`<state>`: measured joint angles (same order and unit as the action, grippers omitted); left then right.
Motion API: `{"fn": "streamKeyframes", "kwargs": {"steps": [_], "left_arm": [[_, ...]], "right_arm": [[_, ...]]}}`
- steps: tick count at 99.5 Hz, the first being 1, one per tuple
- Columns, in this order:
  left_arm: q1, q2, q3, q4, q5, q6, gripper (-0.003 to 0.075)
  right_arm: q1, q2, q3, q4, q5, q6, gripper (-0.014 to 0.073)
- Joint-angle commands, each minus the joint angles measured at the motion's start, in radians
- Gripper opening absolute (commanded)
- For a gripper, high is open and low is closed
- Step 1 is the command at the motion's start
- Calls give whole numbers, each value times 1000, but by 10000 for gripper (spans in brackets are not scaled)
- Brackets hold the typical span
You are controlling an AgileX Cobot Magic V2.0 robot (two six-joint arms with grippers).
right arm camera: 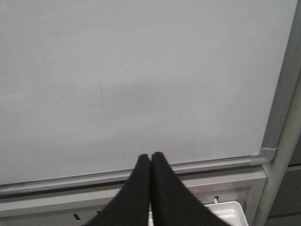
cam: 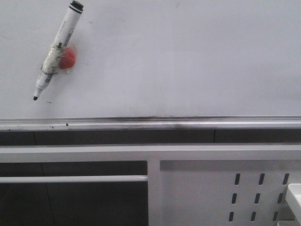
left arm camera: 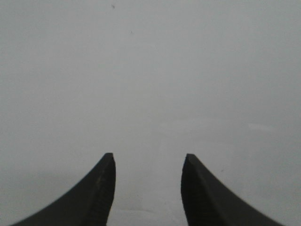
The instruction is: Write number 1 on whiteboard
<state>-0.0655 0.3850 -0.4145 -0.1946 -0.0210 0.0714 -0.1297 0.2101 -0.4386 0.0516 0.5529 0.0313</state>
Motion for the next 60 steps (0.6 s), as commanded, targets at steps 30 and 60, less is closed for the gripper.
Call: {"fn": "streamKeyframes", "kwargs": {"steps": [30, 60], "left_arm": [[-382, 205, -28, 536, -78, -10, 317], [-586, 467, -28, 444, -194, -10, 316]], "right_arm": [[7, 111, -30, 105, -5, -14, -69], [7, 154, -30, 179, 21, -120, -69]]}}
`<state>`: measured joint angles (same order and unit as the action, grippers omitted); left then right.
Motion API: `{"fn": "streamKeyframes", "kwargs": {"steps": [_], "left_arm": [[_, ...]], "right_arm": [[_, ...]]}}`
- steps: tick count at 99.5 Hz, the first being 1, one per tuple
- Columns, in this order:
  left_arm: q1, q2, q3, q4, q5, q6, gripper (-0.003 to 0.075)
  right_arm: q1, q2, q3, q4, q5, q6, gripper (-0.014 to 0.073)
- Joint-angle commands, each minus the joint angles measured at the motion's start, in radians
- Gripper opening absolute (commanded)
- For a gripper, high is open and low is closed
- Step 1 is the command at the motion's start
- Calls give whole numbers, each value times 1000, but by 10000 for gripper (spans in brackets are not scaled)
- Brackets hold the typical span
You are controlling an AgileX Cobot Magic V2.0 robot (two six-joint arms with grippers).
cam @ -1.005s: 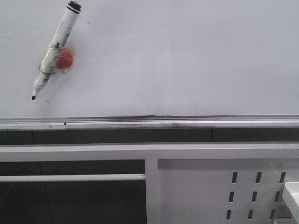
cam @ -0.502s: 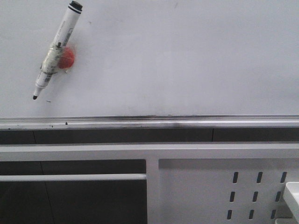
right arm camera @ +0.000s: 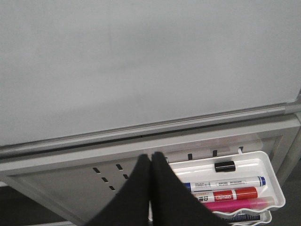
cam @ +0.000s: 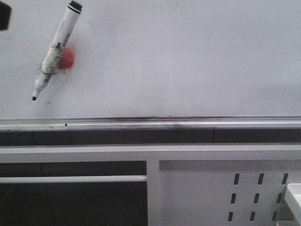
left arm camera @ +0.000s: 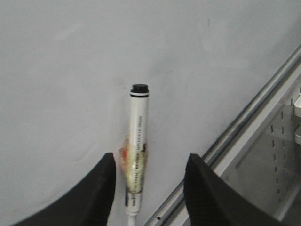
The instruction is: Write number 1 on whiteboard
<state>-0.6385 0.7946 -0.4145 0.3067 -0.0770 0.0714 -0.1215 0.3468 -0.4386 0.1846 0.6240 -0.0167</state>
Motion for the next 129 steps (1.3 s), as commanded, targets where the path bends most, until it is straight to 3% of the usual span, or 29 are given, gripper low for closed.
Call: {"fn": "streamKeyframes", "kwargs": {"steps": [1, 15, 33, 50, 69, 86, 105, 129], "left_arm": [[-13, 63, -28, -60, -152, -10, 316], [-13, 180, -28, -74, -262, -9, 316], [-13, 267, -28, -189, -289, -9, 316], [-13, 316, -28, -217, -316, 110, 316], [-13, 345, -28, -330, -335, 125, 316], [-13, 286, -28, -335, -317, 129, 316], [8, 185, -28, -333, -184, 153, 316], [36, 264, -28, -333, -175, 285, 316]], "right_arm": [[-1, 17, -30, 51, -46, -80, -69], [-1, 17, -30, 161, -16, -201, -69], [-1, 17, -30, 184, -12, -201, -69], [25, 17, -30, 184, -18, -201, -69], [52, 17, -30, 184, -18, -201, -69], [52, 17, -30, 184, -18, -201, -69], [52, 17, -30, 184, -20, -201, -69], [52, 17, -30, 184, -48, -201, -69]]}}
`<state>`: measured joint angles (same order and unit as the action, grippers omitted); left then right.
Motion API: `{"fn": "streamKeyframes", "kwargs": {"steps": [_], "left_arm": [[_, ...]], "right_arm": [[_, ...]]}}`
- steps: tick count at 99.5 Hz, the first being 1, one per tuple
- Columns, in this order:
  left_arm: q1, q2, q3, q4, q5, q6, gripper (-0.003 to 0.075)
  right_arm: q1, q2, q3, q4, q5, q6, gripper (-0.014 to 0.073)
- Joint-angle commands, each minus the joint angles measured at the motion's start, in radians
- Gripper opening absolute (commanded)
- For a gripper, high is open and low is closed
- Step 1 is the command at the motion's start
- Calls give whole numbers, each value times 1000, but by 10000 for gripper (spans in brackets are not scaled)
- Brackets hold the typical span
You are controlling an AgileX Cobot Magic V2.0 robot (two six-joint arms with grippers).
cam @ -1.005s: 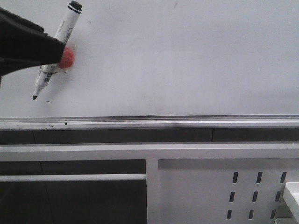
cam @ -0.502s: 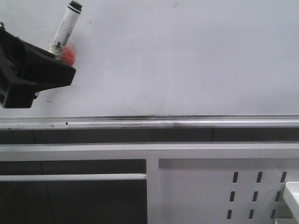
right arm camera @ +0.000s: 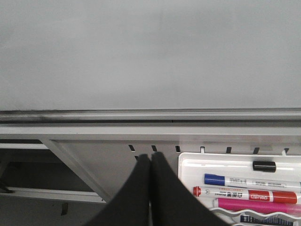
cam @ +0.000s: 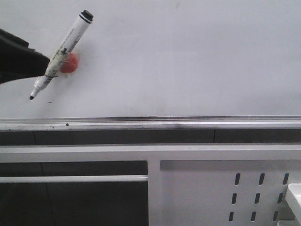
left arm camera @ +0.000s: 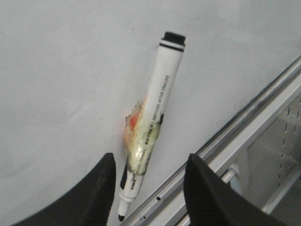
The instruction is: Write number 1 on whiteboard
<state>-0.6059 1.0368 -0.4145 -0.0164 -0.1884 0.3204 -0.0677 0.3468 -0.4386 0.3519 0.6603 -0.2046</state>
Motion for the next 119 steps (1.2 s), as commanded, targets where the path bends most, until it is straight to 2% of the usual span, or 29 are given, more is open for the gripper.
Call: {"fn": "streamKeyframes", "kwargs": {"steps": [1, 12, 35, 64, 82, 92, 104, 119], "left_arm": [[4, 25, -28, -10, -63, 40, 316], [4, 81, -28, -10, -104, 97, 316], [31, 166, -28, -36, -255, 119, 316], [52, 193, -28, -47, -275, 119, 314], [52, 224, -28, -135, -298, 119, 302], [52, 228, -28, -185, -331, 119, 201], [50, 226, -28, -194, -374, 119, -18], [50, 226, -28, -194, -368, 119, -20]], "right_arm": [[-1, 17, -30, 16, -84, -13, -69], [-1, 17, -30, 16, -96, -13, -69], [-1, 17, -30, 16, -94, -13, -69], [-1, 17, -30, 20, -96, -13, -69], [-1, 17, -30, 20, -100, -13, -69], [-1, 17, -30, 20, -100, -13, -69], [-1, 17, -30, 20, -98, -13, -69], [11, 17, -30, 20, -87, -13, -69]]}}
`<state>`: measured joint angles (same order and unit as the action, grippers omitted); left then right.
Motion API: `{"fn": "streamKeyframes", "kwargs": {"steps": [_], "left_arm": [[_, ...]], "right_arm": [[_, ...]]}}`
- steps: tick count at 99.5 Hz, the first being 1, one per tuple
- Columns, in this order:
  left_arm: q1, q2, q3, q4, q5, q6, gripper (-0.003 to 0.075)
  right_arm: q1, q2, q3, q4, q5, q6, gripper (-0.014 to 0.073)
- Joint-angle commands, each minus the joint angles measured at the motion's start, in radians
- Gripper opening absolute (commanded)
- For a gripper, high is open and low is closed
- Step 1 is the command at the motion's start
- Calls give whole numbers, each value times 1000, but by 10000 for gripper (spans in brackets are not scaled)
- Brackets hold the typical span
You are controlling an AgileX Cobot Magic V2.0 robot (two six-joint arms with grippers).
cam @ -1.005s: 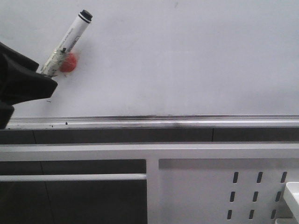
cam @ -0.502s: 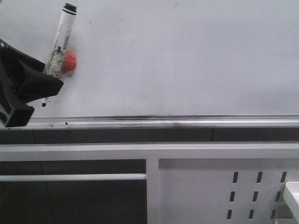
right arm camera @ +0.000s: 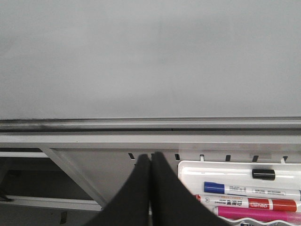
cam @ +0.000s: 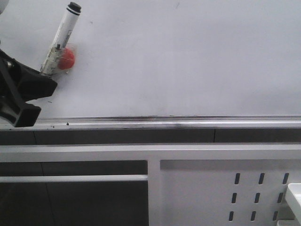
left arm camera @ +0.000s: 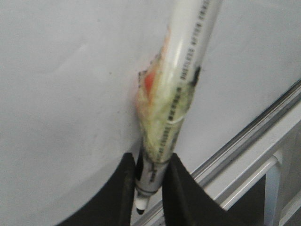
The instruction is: Write number 1 on whiteboard
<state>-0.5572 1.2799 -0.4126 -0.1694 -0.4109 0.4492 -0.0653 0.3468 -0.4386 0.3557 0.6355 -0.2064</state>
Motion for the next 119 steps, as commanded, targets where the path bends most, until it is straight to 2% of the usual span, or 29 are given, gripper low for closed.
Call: {"fn": "streamKeyframes", "kwargs": {"steps": [1, 15, 23, 28, 36, 42, 49, 58, 69, 83, 94, 119], "left_arm": [[1, -17, -30, -41, -144, -10, -20], [1, -36, -30, 32, -103, -10, -20], [-5, -72, -30, 169, -74, -10, -20], [-20, -100, -30, 214, -57, -10, -20], [-56, -142, -39, 278, 1, -10, -20], [-98, -168, -61, 346, 95, -10, -20], [-155, -181, -100, 455, 223, -10, -20], [-230, -183, -158, 528, 339, -10, -20], [-293, -174, -233, 537, 426, -12, -20], [-306, -146, -306, 452, 476, -12, -20], [-309, -122, -336, 407, 492, -12, -19], [-325, -77, -362, 404, 502, -12, -19]], "right_arm": [[9, 17, -30, 17, -63, -12, -69], [93, 19, -39, 21, -50, -16, -68], [190, 29, -68, 21, -3, -136, -27], [246, 39, -93, 21, 24, -195, 50], [317, 63, -139, 21, 18, -217, 192], [360, 84, -172, 21, 2, -234, 297], [394, 114, -211, 23, -19, -274, 356], [417, 161, -256, 71, -23, -398, 359], [419, 237, -294, 218, -11, -558, 359], [419, 341, -329, 393, 6, -739, 359], [440, 400, -352, 448, 6, -786, 359], [504, 516, -433, 450, 25, -807, 359]]}}
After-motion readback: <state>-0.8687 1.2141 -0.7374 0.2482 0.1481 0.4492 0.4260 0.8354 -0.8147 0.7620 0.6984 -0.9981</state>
